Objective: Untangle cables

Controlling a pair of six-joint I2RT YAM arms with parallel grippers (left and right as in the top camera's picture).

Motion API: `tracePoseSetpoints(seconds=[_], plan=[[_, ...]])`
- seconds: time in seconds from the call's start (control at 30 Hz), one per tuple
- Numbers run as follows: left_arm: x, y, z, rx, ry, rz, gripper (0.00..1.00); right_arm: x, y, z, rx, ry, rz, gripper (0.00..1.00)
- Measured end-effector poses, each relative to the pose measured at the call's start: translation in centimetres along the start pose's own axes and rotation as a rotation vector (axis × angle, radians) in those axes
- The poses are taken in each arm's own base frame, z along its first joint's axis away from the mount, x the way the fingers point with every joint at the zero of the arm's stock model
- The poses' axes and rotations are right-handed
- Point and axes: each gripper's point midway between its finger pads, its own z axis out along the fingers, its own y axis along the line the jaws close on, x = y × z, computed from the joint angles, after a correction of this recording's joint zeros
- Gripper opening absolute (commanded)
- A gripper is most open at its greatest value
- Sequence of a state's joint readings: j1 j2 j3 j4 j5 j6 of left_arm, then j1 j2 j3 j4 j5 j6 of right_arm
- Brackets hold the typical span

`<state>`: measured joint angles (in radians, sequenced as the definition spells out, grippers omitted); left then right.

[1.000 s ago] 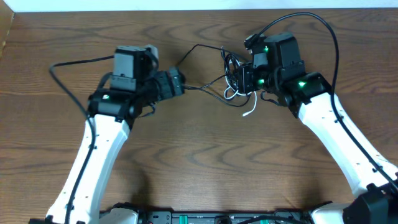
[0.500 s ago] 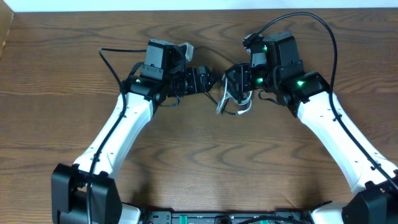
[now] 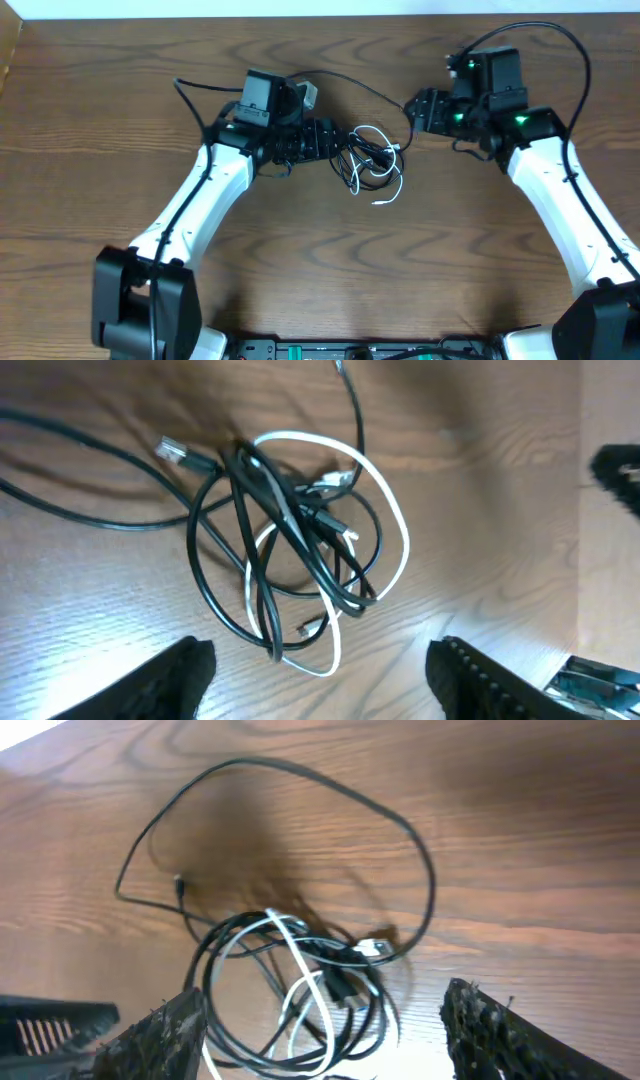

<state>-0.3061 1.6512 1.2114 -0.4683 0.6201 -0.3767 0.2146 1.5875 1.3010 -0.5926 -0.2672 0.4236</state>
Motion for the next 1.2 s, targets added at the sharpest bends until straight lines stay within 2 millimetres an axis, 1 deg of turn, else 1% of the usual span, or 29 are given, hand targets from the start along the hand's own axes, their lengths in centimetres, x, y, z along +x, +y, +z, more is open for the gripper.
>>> tracePoseSetpoints(seconds=[0.03,0.1,0.17,0.3,0.4,0.43,0.47,0.57,0.67,0.7,0.73,0.77,0.87,0.9,0.93,0.97,1.0,1.03,1.07,1.13,1.2], plan=[[0.4,0.2,0.8,-0.010,0.019,0.004,0.57,-0.1,-0.4,0.0,0.009,0.000,-0.001,0.71],[1.2,0.6,2.1,-0.044,0.049,-0.002,0.50,0.1,-0.5,0.0,0.012,0.008,-0.009,0.71],[2.4,1.7,3.8,-0.114,0.083,-0.043,0.46,0.2,-0.5,0.0,0.014,0.012,-0.019,0.71],[3.4,3.5,5.8,-0.189,0.113,-0.112,0.43,0.4,-0.6,0.0,0.018,0.021,-0.030,0.71],[3.6,4.8,7.4,-0.221,0.121,-0.139,0.33,0.5,-0.7,0.0,0.019,0.022,-0.038,0.71],[3.5,5.1,7.8,-0.223,0.118,-0.143,0.14,0.5,-0.7,0.0,0.019,0.022,-0.039,0.71],[3.3,5.3,8.2,-0.223,0.109,-0.144,0.08,0.5,-0.7,0.0,0.019,0.022,-0.039,0.71],[2.6,5.4,8.9,-0.218,0.082,-0.134,0.07,0.6,-0.8,0.0,0.023,0.027,-0.038,0.71],[2.3,5.0,8.5,-0.209,0.069,-0.120,0.07,0.7,-0.6,0.0,0.020,0.029,-0.058,0.73],[2.0,4.7,8.2,-0.202,0.060,-0.110,0.08,0.7,-0.4,0.0,0.010,0.030,-0.077,0.74],[1.3,3.6,7.2,-0.183,0.030,-0.081,0.07,0.8,0.1,0.1,-0.006,0.032,-0.108,0.74],[1.1,3.2,6.8,-0.176,0.020,-0.071,0.07,0.9,0.4,0.1,-0.017,0.034,-0.124,0.75],[-1.2,-0.8,2.8,-0.106,-0.094,0.001,0.07,1.0,2.5,0.3,-0.095,0.029,-0.223,0.77],[-2.0,-2.4,1.1,-0.077,-0.141,0.028,0.08,1.1,3.5,0.3,-0.132,0.025,-0.266,0.78],[-2.8,-4.2,-1.0,-0.043,-0.194,0.058,0.08,1.4,4.8,0.3,-0.185,0.025,-0.318,0.79],[-3.3,-5.6,-2.6,-0.019,-0.234,0.080,0.07,1.6,5.8,0.2,-0.225,0.025,-0.359,0.79],[-3.8,-7.6,-5.2,0.016,-0.291,0.114,0.07,1.8,6.4,0.1,-0.249,0.025,-0.382,0.79],[-3.9,-8.2,-6.2,0.028,-0.309,0.125,0.07,2.0,7.0,0.1,-0.273,0.027,-0.404,0.79],[-3.8,-9.1,-7.5,0.042,-0.333,0.141,0.07,2.3,7.8,0.0,-0.307,0.029,-0.433,0.79],[-3.6,-9.2,-7.9,0.043,-0.333,0.142,0.08,2.4,8.4,-0.1,-0.332,0.023,-0.457,0.79],[-3.4,-8.8,-7.5,0.032,-0.317,0.132,0.07,2.3,9.1,-0.2,-0.361,0.010,-0.478,0.78]])
